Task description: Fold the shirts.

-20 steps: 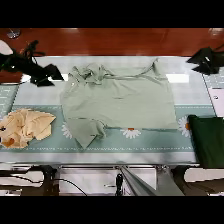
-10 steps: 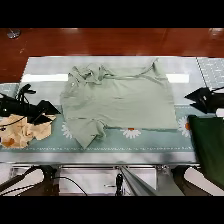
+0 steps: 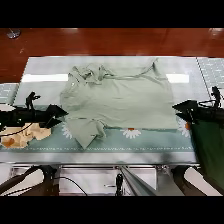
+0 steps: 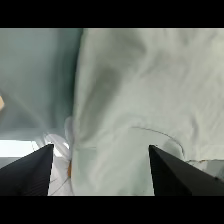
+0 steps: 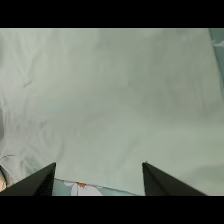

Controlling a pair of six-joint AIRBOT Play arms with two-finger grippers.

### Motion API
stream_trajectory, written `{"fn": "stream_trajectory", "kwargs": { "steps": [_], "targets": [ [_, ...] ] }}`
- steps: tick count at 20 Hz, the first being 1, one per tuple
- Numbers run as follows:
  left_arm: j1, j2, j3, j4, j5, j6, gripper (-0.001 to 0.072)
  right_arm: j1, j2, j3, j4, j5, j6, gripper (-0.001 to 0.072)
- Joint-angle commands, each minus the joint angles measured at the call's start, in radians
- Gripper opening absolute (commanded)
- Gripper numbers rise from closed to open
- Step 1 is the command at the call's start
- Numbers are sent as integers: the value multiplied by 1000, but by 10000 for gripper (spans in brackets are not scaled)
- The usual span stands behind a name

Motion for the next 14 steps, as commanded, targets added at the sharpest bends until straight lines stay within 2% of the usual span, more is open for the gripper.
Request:
{"fn": "stream_trajectory", "kwargs": {
  "steps": [1,5,6,7,8,11,13,14],
  "targets": [
    [-58,-38,-14,-49,64,45,699,0,3,-13,16,10,-12,625],
    [-87,-73,-13,-66,63,55,684,-3,3,-11,19,8,7,625],
    [-86,-73,-11,-66,61,61,488,-13,3,-1,19,10,10,624],
    [-84,-73,-11,-66,59,62,91,-33,3,14,19,21,15,625],
    [-85,-72,-8,-66,56,66,28,-63,3,34,15,42,18,624],
    [-85,-71,12,-66,31,74,28,-172,21,61,-93,106,31,624],
    [-85,-71,27,-66,14,79,28,-200,49,42,-335,97,146,624],
    [-85,-71,31,-67,13,80,28,-197,62,12,-407,75,221,624]
  ]
}}
